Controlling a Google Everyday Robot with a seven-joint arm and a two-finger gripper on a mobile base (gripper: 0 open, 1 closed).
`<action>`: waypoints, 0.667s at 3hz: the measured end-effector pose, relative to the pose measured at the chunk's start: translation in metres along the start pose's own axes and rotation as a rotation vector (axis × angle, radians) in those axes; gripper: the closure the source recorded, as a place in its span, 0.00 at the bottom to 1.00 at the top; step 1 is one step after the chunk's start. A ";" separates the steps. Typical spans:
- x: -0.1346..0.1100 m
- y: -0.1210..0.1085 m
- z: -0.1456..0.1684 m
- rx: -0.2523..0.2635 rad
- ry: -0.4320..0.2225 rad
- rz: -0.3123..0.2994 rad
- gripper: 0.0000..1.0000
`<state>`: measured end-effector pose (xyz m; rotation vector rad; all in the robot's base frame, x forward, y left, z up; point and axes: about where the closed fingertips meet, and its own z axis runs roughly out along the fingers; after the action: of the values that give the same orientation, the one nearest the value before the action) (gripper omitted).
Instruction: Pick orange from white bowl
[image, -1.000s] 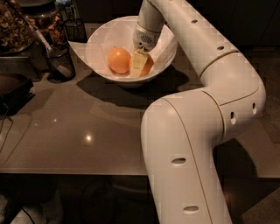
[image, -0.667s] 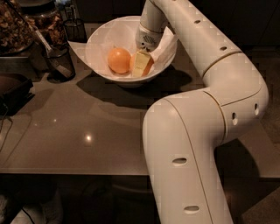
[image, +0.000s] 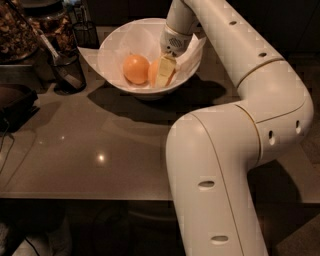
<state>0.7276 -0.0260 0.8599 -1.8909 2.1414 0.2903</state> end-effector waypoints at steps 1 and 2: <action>-0.002 -0.001 -0.001 0.010 0.004 -0.021 0.46; -0.005 0.001 -0.003 0.012 0.011 -0.036 0.69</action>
Offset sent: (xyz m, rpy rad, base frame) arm -0.0244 -0.0073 0.0130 -0.0618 0.0465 0.0668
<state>0.7274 -0.0222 0.8641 -1.9262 2.1092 0.2604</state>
